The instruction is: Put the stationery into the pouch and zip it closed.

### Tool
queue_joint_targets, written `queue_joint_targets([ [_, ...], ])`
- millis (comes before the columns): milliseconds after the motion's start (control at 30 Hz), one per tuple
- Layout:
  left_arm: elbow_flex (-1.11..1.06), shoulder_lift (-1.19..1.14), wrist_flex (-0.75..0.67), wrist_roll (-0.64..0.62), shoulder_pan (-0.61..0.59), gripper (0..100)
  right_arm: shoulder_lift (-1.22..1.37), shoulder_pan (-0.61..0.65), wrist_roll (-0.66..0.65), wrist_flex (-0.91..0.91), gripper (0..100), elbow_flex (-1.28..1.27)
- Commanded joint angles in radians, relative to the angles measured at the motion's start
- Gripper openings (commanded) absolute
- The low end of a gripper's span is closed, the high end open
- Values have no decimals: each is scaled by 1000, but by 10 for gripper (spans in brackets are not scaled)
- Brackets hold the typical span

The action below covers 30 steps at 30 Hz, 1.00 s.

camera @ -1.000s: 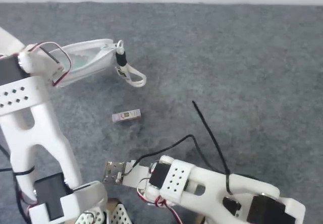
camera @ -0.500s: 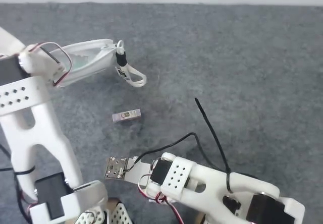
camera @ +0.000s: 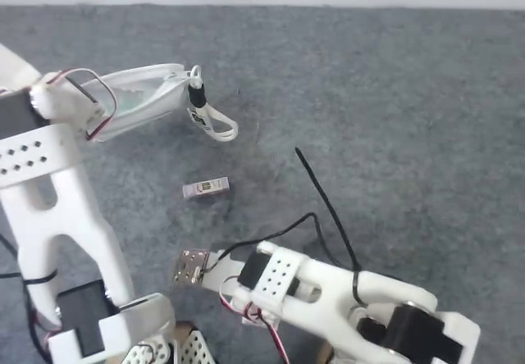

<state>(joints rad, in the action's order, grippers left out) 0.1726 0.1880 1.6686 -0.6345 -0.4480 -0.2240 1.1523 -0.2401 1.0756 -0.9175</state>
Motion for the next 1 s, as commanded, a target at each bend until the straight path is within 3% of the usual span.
queue_joint_targets([
  [0,4,64,-35,-18,-5,11,45,-58,0,-22,137,37],
  [100,4,64,-35,-18,-5,11,47,-68,3,-38,102,37],
  [200,4,64,-35,-18,-5,11,44,-79,6,-51,4,38],
  [500,4,64,-34,-18,-5,11,13,-200,8,-58,6,64],
  [967,4,64,-31,-18,-2,11,-516,-237,20,107,6,61],
])
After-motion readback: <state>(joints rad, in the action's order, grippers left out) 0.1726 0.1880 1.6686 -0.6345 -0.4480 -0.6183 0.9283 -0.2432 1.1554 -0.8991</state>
